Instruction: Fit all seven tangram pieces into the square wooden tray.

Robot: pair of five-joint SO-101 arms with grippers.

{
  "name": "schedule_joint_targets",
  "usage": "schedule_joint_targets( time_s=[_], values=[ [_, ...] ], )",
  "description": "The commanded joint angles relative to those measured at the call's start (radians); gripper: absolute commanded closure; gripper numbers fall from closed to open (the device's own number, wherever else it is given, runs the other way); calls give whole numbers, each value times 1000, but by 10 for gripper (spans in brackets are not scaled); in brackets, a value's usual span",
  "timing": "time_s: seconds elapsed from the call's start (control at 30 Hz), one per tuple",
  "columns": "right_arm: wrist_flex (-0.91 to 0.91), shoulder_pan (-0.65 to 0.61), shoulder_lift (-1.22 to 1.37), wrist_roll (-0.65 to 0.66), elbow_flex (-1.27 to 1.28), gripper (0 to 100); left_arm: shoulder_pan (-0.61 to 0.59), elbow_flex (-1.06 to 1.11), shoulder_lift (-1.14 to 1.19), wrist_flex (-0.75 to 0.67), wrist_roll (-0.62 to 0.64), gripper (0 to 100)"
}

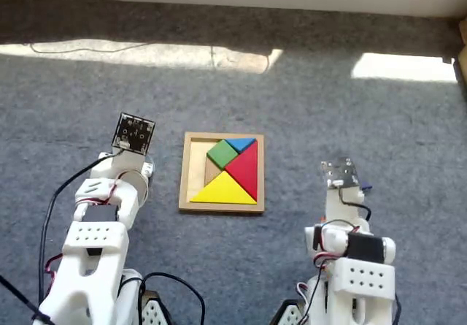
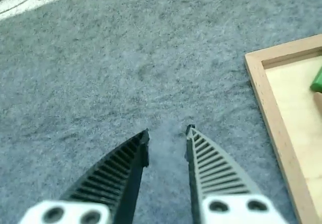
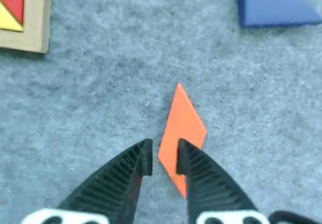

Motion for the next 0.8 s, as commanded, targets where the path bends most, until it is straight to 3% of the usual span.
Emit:
schedule_joint_targets(
  time_s=[0.0,0.2,0.5,0.77],
  values=[
    [21,-13,171,-104,-179,778,-4,-4,-21,3,8,868],
    [7,-58,306,-126,-226,731,-4,-5,-21,3,8,868],
    [-208,-33,409,-126,-65,735,-4,-5,-21,3,8,868],
    [-298,-33,450,-120,19,872,-4,-4,-21,3,8,868]
  ],
)
